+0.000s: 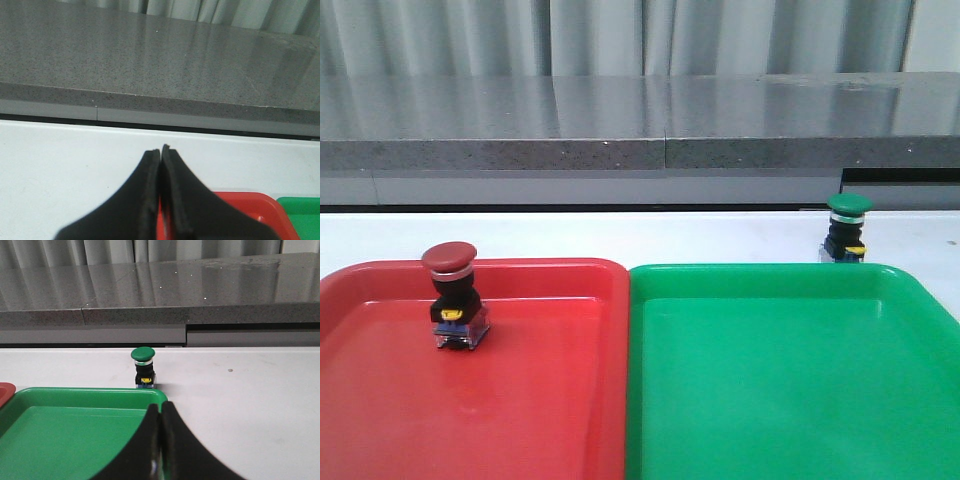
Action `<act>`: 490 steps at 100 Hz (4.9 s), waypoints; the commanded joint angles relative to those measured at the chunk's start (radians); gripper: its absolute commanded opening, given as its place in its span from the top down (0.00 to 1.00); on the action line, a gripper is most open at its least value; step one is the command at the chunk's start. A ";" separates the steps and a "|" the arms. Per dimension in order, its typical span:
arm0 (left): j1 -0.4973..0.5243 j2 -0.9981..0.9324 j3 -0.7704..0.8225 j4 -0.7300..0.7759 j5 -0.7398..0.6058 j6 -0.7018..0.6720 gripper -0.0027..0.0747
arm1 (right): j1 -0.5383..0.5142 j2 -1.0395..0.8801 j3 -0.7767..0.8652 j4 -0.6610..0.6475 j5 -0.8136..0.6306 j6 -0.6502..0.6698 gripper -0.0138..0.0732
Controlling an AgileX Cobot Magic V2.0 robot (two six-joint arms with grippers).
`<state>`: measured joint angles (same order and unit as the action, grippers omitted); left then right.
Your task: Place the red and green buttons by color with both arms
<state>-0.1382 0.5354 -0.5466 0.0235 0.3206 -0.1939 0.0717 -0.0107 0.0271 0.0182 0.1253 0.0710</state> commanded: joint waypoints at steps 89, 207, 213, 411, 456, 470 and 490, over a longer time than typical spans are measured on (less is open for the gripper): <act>0.024 -0.132 0.069 0.067 -0.082 -0.007 0.99 | -0.006 -0.016 -0.014 -0.002 -0.080 -0.007 0.91; 0.108 -0.572 0.591 0.074 -0.342 -0.007 0.99 | -0.006 -0.016 -0.014 -0.002 -0.080 -0.007 0.91; 0.108 -0.572 0.591 0.074 -0.342 -0.007 0.99 | -0.006 -0.016 -0.014 -0.002 -0.080 -0.007 0.91; 0.108 -0.572 0.591 0.074 -0.342 -0.007 0.99 | -0.006 0.588 -0.778 0.021 0.678 -0.007 0.91; 0.108 -0.572 0.591 0.074 -0.342 -0.007 0.99 | -0.006 0.713 -0.779 0.049 0.679 -0.007 0.61; 0.108 -0.572 0.591 0.074 -0.342 -0.007 0.99 | -0.006 0.713 -0.779 0.050 0.670 -0.007 0.25; 0.108 -0.572 0.591 0.074 -0.342 -0.007 0.99 | -0.006 0.713 -0.779 0.051 0.577 -0.007 0.11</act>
<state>-0.0316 -0.0062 0.0014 0.0957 0.0638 -0.1939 0.0717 0.6981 -0.7154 0.0606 0.8137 0.0710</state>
